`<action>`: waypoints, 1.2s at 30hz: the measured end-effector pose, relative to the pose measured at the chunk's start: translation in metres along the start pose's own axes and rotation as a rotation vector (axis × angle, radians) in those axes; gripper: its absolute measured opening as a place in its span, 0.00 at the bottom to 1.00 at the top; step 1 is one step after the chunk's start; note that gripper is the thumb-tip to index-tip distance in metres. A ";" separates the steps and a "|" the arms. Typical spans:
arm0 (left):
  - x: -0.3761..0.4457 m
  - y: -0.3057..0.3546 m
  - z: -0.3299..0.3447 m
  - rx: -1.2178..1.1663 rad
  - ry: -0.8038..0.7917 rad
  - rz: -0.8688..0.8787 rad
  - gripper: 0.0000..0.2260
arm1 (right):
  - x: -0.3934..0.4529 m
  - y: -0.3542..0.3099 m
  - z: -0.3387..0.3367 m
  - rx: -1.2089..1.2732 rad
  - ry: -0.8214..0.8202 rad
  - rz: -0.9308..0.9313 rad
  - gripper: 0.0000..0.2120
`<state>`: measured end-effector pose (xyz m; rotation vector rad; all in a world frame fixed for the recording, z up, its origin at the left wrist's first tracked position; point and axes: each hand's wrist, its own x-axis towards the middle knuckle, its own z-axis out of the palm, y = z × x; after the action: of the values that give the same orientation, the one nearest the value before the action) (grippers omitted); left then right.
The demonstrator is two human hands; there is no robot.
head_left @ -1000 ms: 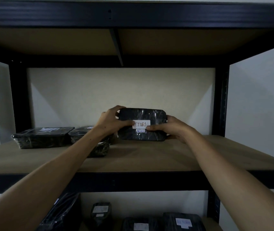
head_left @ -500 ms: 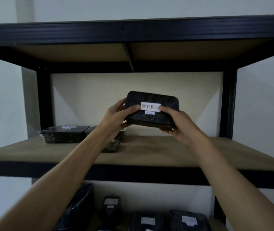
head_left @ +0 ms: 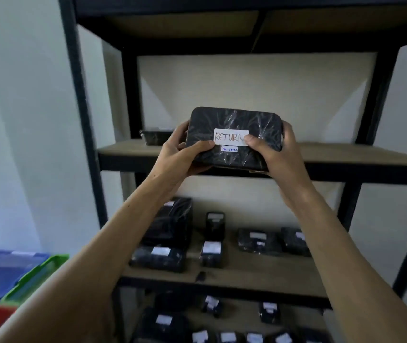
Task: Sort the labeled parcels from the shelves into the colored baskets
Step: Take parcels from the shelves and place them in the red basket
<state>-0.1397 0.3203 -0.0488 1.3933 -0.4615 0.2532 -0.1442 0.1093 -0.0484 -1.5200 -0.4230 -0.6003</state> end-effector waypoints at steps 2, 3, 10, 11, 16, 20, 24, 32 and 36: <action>-0.036 -0.006 -0.030 0.029 0.023 -0.039 0.26 | -0.030 0.008 0.027 0.021 -0.014 0.074 0.26; -0.054 -0.009 -0.045 0.040 0.030 -0.065 0.26 | -0.046 0.013 0.042 0.025 -0.021 0.118 0.27; -0.183 -0.058 -0.140 -0.025 0.163 -0.295 0.21 | -0.149 0.077 0.137 -0.008 -0.083 0.490 0.36; -0.199 -0.067 -0.152 -0.054 0.203 -0.330 0.20 | -0.163 0.087 0.151 -0.016 -0.109 0.518 0.36; -0.261 -0.106 -0.227 -0.107 0.329 -0.484 0.18 | -0.223 0.133 0.226 -0.045 -0.236 0.609 0.32; -0.287 -0.130 -0.293 -0.129 0.396 -0.584 0.18 | -0.253 0.180 0.290 -0.072 -0.344 0.709 0.34; -0.297 -0.162 -0.363 -0.082 0.429 -0.711 0.15 | -0.266 0.222 0.352 -0.134 -0.410 0.750 0.32; -0.291 -0.210 -0.491 0.007 0.436 -0.948 0.17 | -0.283 0.287 0.459 -0.248 -0.524 0.860 0.32; -0.293 -0.222 -0.552 0.074 0.383 -1.051 0.18 | -0.298 0.309 0.504 -0.320 -0.566 0.916 0.31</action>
<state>-0.2126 0.8521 -0.4381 1.4422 0.6155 -0.3266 -0.1379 0.6261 -0.4623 -1.9681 -0.0099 0.5162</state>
